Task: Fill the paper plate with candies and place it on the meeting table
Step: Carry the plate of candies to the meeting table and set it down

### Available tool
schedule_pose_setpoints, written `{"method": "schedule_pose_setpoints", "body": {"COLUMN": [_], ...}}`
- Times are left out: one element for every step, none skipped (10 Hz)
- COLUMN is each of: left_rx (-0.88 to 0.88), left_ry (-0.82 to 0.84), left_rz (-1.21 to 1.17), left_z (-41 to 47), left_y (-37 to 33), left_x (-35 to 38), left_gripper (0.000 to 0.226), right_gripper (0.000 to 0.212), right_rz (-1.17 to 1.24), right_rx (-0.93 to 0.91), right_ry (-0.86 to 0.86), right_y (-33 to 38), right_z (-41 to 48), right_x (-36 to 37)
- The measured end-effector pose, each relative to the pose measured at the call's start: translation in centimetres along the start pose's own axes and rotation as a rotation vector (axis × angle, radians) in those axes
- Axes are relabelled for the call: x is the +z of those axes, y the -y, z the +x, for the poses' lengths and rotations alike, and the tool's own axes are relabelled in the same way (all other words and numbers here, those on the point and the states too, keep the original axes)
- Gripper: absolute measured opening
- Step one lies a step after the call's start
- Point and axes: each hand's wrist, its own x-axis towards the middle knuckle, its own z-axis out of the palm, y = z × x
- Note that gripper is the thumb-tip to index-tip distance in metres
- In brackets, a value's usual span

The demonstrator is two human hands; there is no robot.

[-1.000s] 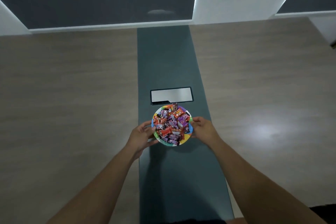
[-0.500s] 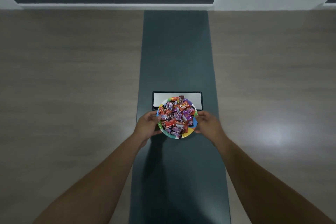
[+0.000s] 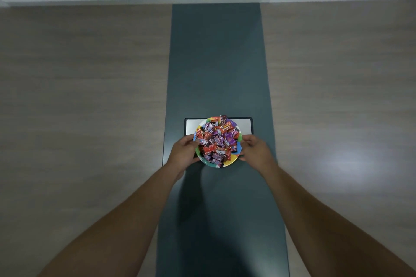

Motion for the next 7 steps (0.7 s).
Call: {"method": "schedule_pose_setpoints", "body": {"left_rx": [0.013,0.035,0.057,0.119,0.212,0.324,0.450], "left_ry": [-0.007,-0.015,-0.033,-0.058,-0.074,-0.072,-0.116], "left_rz": [0.014,0.035,0.065,0.137,0.244,0.378,0.580], "left_z": [0.4,0.4,-0.3,-1.6,-3.5,-5.5,-7.8], "left_y": [-0.2,-0.2,-0.1,0.4,1.8,3.8,6.4], "left_x": [0.1,0.0,-0.5,-1.4,-2.1,-3.0,-4.0], "left_gripper": [0.030,0.031,0.033,0.038,0.037,0.035,0.036], "right_gripper": [0.028,0.031,0.032,0.035,0.038,0.043,0.047], "right_rz": [-0.012,-0.032,-0.075,-0.137,-0.224,-0.316,-0.480], "right_rx": [0.006,-0.002,-0.039,-0.074,-0.083,-0.087,-0.226], "right_ry": [0.001,0.007,-0.009,-0.038,-0.043,-0.056,-0.076], "right_y": [-0.1,-0.8,-1.8,-0.7,-1.6,-3.4,-5.9], "right_z": [0.2,0.6,0.7,-2.0,-4.4,-6.3,-8.2], "right_x": [0.0,-0.2,-0.5,-0.7,-0.7,-0.3,0.6]}}
